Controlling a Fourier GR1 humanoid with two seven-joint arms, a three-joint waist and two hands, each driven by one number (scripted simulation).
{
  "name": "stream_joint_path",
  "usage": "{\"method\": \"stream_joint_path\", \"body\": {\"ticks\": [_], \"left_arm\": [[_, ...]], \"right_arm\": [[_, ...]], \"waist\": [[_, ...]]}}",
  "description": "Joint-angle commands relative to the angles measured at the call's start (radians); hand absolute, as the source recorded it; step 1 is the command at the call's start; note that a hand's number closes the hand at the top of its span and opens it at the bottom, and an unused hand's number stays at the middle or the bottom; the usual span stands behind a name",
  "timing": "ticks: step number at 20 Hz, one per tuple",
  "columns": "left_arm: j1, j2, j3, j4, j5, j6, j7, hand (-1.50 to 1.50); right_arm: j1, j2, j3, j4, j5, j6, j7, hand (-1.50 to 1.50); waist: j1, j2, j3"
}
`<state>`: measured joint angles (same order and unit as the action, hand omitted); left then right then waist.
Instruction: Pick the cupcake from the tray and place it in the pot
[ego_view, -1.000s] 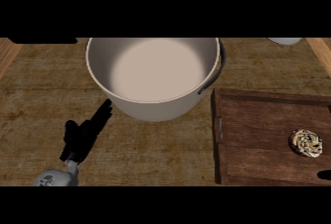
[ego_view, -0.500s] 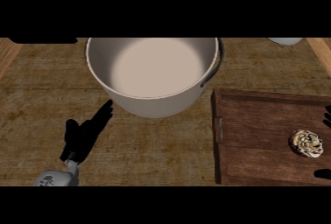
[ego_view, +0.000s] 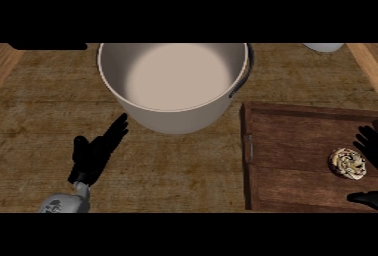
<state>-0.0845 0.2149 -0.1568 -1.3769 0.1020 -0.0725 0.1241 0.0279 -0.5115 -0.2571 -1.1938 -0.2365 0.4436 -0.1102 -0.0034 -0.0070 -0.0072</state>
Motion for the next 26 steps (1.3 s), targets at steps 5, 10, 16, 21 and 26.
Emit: {"method": "stream_joint_path", "body": {"ticks": [5,10,16,21,26], "left_arm": [[-0.046,-0.016,0.016,0.059,-0.015,-0.013,-0.001,0.00],[-0.023,-0.025,0.011,0.012,-0.013,-0.014,0.026,0.00],[-0.039,-0.019,0.018,0.020,-0.017,-0.022,0.030,0.00],[-0.029,-0.038,-0.001,0.017,-0.030,-0.021,0.006,0.00],[-0.054,-0.042,-0.040,-0.003,-0.043,-0.044,0.029,0.00]], "right_arm": [[-0.071,0.038,0.100,0.100,0.252,-0.084,-0.218,1.50],[-0.022,0.072,0.057,0.191,0.160,0.012,-0.286,1.50],[-0.074,0.107,0.037,0.224,0.178,-0.042,-0.371,1.50],[-0.207,0.109,0.075,0.230,0.233,-0.072,-0.388,1.50],[-0.442,0.094,0.134,0.328,0.268,0.015,-0.408,1.50]], "waist": [[0.011,0.011,0.008],[0.006,0.009,0.008],[0.009,0.010,0.009],[0.035,0.014,0.009],[0.117,0.032,0.014]]}}
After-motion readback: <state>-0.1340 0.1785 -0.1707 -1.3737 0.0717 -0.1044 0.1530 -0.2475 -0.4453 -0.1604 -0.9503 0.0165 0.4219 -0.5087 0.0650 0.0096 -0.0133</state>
